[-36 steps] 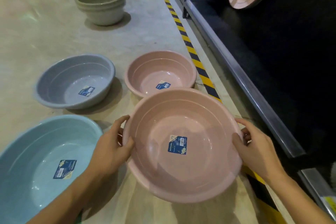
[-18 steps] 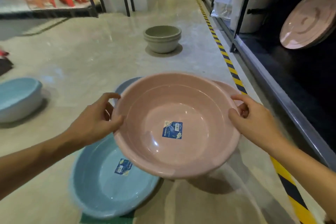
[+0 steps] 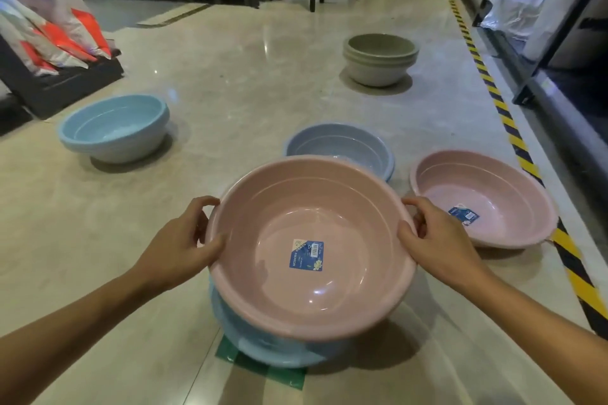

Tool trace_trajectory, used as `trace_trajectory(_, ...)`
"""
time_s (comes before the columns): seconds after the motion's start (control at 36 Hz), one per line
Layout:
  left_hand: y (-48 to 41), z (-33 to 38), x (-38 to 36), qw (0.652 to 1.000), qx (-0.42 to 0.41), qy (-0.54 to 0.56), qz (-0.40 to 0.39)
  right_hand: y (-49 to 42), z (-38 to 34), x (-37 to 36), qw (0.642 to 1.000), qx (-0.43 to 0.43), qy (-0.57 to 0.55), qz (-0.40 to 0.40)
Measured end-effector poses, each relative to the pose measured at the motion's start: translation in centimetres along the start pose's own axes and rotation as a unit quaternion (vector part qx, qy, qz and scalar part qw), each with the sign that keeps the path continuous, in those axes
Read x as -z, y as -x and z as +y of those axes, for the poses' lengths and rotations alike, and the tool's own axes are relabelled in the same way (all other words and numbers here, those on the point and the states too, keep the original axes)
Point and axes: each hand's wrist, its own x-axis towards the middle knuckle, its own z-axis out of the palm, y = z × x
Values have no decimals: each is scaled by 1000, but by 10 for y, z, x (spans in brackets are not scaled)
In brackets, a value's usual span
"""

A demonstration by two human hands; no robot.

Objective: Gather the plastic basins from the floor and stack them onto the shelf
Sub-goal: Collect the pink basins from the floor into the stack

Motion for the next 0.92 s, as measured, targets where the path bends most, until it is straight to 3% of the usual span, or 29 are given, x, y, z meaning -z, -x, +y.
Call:
trace_trajectory(0.44,26,-67,-48,997,29,-55,-45,12,36,-80,997,-10,60,-48)
trace_trajectory(0.92,29,-67,-66,991,68,-85,-78,22,38,-103,979,4,190,-76)
